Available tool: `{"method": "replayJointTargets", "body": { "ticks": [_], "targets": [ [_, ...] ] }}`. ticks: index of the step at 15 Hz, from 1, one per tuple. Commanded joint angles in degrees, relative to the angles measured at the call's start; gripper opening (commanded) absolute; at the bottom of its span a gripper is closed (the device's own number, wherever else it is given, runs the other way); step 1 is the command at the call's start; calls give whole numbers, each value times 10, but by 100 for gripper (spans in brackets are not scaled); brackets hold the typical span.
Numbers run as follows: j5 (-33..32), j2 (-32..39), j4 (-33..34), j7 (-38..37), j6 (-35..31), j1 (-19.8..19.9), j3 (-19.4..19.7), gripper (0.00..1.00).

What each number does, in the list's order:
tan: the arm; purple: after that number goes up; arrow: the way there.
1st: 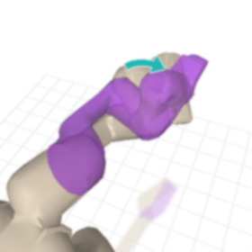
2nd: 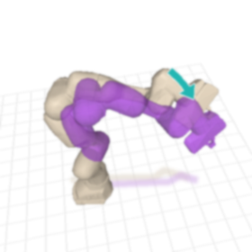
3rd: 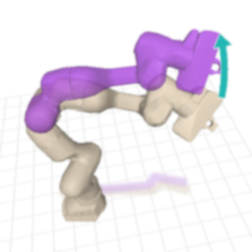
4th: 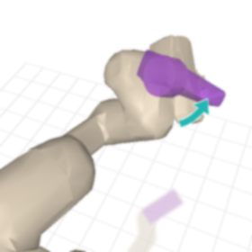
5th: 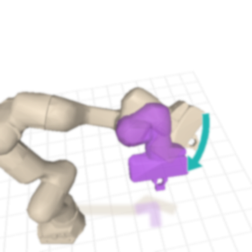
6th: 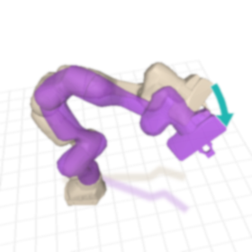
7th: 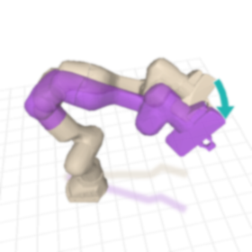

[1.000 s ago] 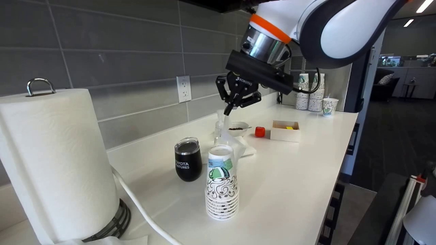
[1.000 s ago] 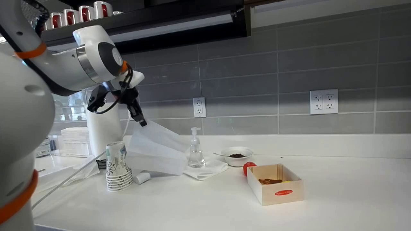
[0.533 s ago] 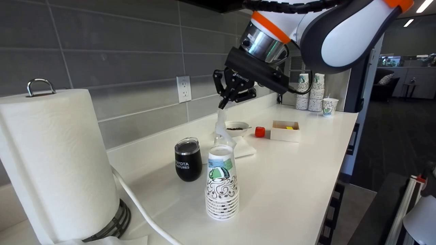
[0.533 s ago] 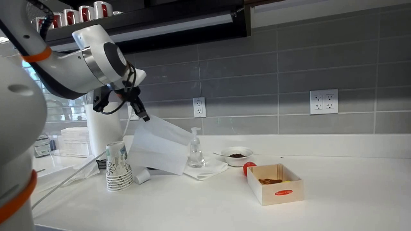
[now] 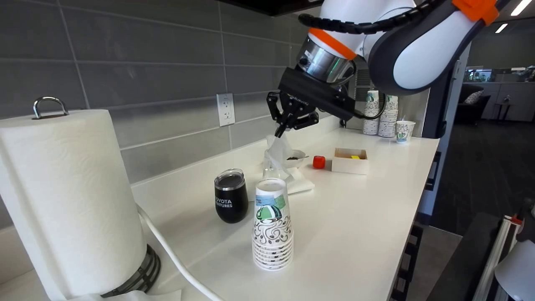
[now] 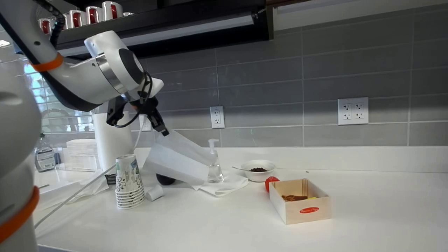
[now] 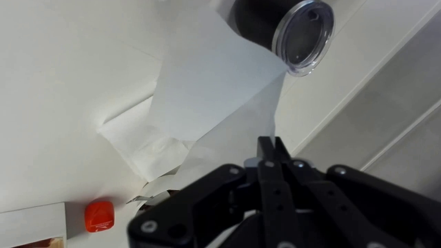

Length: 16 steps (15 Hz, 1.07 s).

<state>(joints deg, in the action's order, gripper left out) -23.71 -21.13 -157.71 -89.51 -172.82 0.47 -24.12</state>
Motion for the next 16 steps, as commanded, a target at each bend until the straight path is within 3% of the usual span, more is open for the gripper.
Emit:
{"method": "replayJointTargets", "body": {
  "ticks": [1, 10, 13, 16],
  "targets": [
    [-6, -40, 0, -23, 87, -5, -1, 0],
    [96, -203, 25, 89, 487, -53, 44, 0],
    [99, -203, 69, 134, 620, -46, 57, 0],
    [96, -163, 97, 167, 680, -41, 61, 0]
  ]
}}
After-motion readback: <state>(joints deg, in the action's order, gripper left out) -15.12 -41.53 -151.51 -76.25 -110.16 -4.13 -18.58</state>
